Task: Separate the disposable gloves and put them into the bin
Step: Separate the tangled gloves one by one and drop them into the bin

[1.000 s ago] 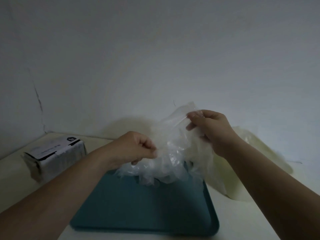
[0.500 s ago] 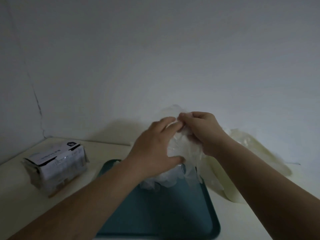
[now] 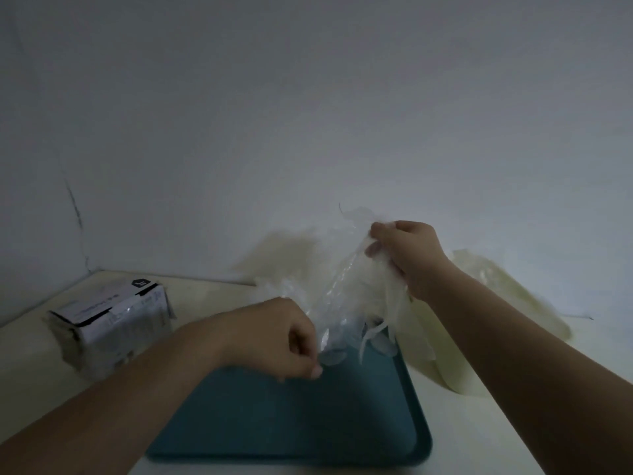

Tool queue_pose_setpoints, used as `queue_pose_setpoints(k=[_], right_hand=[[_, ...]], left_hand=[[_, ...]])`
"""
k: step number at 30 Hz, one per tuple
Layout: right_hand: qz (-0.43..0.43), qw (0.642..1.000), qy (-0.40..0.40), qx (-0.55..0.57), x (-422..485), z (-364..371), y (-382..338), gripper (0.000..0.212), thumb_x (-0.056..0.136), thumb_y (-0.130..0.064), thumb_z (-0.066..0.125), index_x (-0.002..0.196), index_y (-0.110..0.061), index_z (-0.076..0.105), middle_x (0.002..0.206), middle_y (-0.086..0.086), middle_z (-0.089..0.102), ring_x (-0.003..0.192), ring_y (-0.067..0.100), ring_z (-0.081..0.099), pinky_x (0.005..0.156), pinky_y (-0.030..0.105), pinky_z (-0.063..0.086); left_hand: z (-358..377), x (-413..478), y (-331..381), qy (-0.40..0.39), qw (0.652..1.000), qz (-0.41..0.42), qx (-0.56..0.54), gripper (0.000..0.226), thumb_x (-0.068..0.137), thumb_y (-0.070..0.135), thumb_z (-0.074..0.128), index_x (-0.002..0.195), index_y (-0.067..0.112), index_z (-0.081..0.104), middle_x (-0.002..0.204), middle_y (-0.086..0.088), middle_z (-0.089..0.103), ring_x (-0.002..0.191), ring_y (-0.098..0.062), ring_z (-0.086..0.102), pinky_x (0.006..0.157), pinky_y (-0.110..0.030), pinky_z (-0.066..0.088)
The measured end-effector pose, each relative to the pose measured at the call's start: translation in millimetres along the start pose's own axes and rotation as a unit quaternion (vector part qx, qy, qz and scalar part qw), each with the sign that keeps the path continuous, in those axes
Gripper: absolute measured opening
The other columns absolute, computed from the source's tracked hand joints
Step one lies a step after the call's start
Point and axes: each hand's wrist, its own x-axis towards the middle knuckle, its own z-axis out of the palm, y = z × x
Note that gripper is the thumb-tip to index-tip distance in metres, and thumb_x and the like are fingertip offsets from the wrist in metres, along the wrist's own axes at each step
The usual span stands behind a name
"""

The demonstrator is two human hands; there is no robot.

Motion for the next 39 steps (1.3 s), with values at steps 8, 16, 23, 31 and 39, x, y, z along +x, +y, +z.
queue_pose_setpoints(k=[8, 16, 23, 31, 39], right_hand=[[-0.068, 0.994, 0.073, -0.05, 1, -21, -6, 0.027, 0.099, -0.023, 0.065, 0.088, -0.001, 0.076, 0.069, 0.003, 0.076, 0.047, 0.007, 0.057, 0.054, 0.034, 0.054], [-0.073, 0.982, -0.153, -0.078, -21, -13, -22, 0.03, 0.095, -0.03, 0.073, 0.08, -0.005, 0.079, 0.086, 0.009, 0.078, 0.073, 0.032, 0.07, 0.07, 0.041, 0.062], [-0.022, 0.983, -0.176, -0.044, -15, -56, -22, 0.033, 0.088, -0.033, 0.08, 0.082, -0.002, 0.072, 0.064, 0.001, 0.068, 0.046, 0.012, 0.057, 0.047, 0.021, 0.048], [-0.026, 0.996, -0.075, 0.029, 4, -77, -3, 0.032, 0.101, -0.036, 0.065, 0.111, -0.007, 0.073, 0.088, 0.013, 0.078, 0.05, 0.019, 0.044, 0.047, 0.028, 0.037], [-0.024, 0.987, 0.086, -0.135, 44, -131, 7, 0.042, 0.107, -0.044, 0.049, 0.099, -0.01, 0.072, 0.068, 0.012, 0.076, 0.033, 0.013, 0.03, 0.036, 0.018, 0.027]], left_hand=[[-70, -11, 2, 0.152, 0.96, -0.118, -0.205, 0.049, 0.093, 0.052, 0.071, 0.091, 0.003, 0.071, 0.079, -0.025, 0.075, 0.044, -0.025, 0.058, 0.047, -0.028, 0.046], [-52, 44, 41, 0.292, 0.946, 0.007, -0.138, 0.069, 0.076, 0.046, 0.091, 0.136, 0.039, 0.059, 0.123, 0.017, 0.063, 0.108, 0.005, 0.061, 0.08, -0.015, 0.05], [-57, 50, 38, 0.33, 0.921, 0.012, -0.206, 0.01, 0.096, 0.026, 0.076, 0.096, 0.018, 0.081, 0.086, -0.008, 0.079, 0.083, -0.032, 0.075, 0.084, -0.041, 0.064], [-61, 41, 38, 0.214, 0.891, 0.03, -0.4, 0.02, 0.099, 0.02, 0.064, 0.097, 0.007, 0.08, 0.103, -0.015, 0.077, 0.091, -0.025, 0.074, 0.078, -0.038, 0.061], [-44, 82, 82, 0.173, 0.873, 0.026, -0.455, 0.022, 0.103, 0.026, 0.06, 0.11, 0.012, 0.075, 0.101, -0.014, 0.078, 0.073, -0.022, 0.073, 0.059, -0.032, 0.058]])
